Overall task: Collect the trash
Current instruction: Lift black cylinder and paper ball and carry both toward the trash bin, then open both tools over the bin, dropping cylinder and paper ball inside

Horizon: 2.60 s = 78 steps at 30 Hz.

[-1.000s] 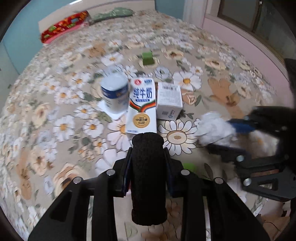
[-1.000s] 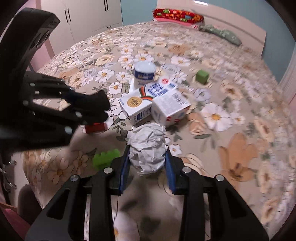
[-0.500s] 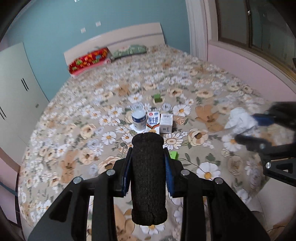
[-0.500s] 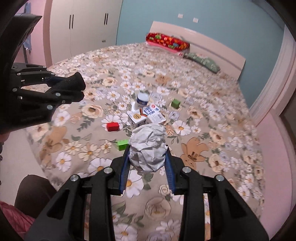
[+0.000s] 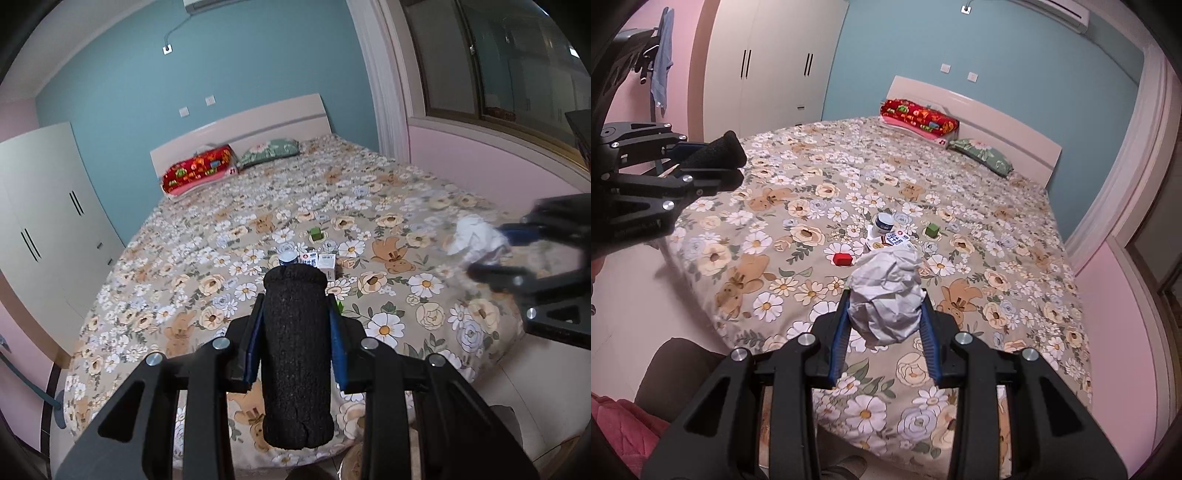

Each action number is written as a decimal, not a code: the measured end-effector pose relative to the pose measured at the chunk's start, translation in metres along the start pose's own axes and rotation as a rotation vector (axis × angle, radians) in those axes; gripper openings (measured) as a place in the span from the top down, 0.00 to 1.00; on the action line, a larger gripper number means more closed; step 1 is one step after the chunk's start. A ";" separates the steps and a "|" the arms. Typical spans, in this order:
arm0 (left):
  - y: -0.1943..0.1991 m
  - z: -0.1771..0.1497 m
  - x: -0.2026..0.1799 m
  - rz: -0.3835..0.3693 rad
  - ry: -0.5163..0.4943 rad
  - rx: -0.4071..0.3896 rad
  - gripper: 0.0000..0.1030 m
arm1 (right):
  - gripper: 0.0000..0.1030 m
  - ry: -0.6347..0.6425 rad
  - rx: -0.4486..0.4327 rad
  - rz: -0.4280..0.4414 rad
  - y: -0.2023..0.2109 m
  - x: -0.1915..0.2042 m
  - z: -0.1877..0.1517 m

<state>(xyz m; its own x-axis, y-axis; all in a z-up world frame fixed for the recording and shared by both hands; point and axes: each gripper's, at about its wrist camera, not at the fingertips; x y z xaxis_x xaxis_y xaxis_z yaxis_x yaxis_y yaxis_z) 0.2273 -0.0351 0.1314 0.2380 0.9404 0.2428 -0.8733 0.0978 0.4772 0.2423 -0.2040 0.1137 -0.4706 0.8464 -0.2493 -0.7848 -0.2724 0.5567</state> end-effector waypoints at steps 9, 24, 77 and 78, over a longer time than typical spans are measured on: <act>0.042 -0.027 -0.008 0.014 -0.006 -0.017 0.68 | 0.65 0.011 -0.018 -0.007 0.046 0.019 -0.022; 0.025 -0.110 -0.023 -0.007 0.001 0.111 0.68 | 0.65 0.008 0.075 0.050 0.028 0.055 -0.084; -0.114 -0.343 -0.117 -0.203 0.050 0.666 0.68 | 0.65 -0.170 0.560 0.305 -0.149 0.155 -0.303; -0.116 -0.347 -0.119 -0.210 0.053 0.680 0.68 | 0.65 -0.176 0.571 0.309 -0.152 0.157 -0.307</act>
<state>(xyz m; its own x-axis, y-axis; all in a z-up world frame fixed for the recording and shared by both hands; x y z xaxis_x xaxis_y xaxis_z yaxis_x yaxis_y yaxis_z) 0.1532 -0.0454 -0.2456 0.3363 0.9401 0.0550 -0.3490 0.0702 0.9345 0.1637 -0.1698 -0.2530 -0.5289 0.8433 0.0951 -0.2647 -0.2704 0.9256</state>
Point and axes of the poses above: each gripper's, at about its wrist camera, not at the fingertips, and y roughly against the way its jaws point, x to its left, z to its top, and after that the axes turned 6 degrees about -x, right-handed
